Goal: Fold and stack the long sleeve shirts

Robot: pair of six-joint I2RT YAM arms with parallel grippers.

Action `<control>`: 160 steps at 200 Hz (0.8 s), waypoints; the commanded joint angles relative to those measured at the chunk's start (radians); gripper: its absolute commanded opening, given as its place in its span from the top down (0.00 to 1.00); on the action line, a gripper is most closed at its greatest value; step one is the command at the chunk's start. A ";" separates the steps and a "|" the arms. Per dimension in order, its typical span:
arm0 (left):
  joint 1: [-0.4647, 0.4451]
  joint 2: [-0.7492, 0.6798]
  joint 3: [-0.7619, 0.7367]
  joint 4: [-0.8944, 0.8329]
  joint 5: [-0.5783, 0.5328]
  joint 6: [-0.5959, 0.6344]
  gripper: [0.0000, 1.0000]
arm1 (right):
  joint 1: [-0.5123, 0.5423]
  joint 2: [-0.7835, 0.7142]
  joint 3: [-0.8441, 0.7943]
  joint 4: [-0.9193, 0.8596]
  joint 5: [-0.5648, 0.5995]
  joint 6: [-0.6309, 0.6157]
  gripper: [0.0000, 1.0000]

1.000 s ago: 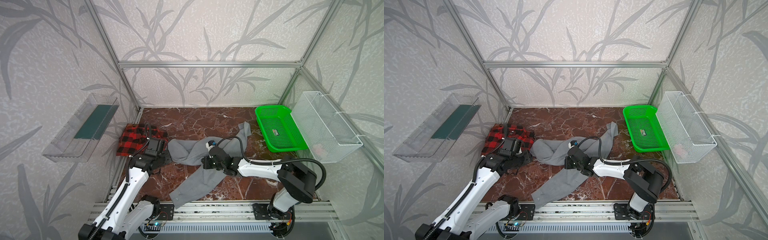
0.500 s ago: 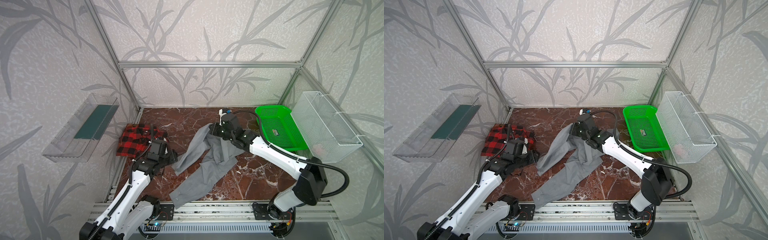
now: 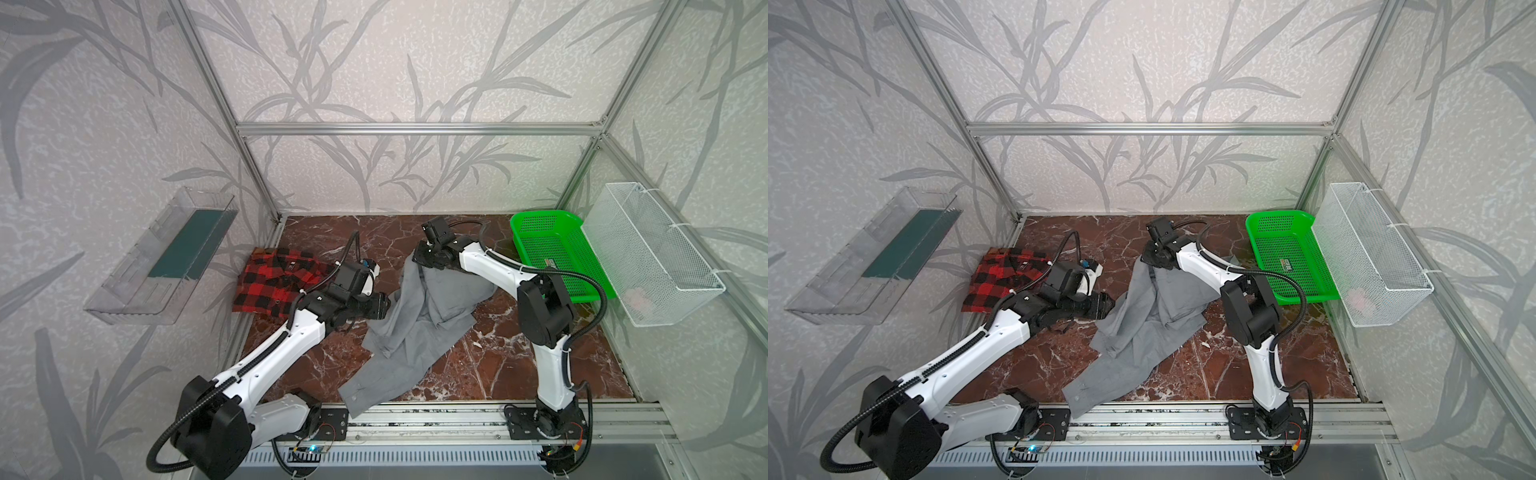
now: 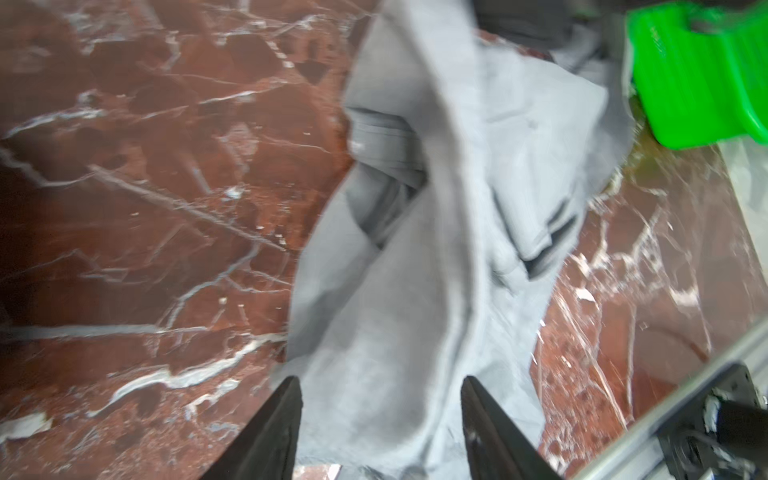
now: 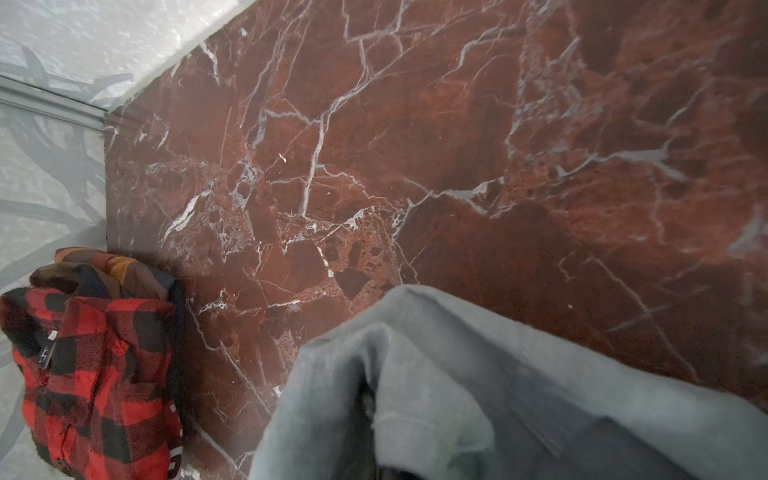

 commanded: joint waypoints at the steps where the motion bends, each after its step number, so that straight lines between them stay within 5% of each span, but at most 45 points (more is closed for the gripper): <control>1: -0.142 -0.095 -0.020 0.010 -0.069 0.014 0.38 | 0.006 0.058 0.087 -0.099 -0.014 -0.028 1.00; 17: -0.224 -0.133 -0.051 0.008 -0.160 0.008 0.35 | 0.003 0.094 0.117 -0.110 -0.016 -0.022 1.00; 94: -0.252 -0.026 -0.016 -0.205 -0.429 0.162 0.32 | -0.007 0.254 0.314 -0.225 -0.059 -0.067 1.00; 130: -0.235 0.147 0.004 -0.205 -0.479 0.100 0.32 | -0.017 0.296 0.362 -0.244 -0.113 -0.082 1.00; 160: -0.167 0.278 0.070 -0.201 -0.391 0.118 0.32 | -0.019 0.293 0.350 -0.238 -0.140 -0.096 1.00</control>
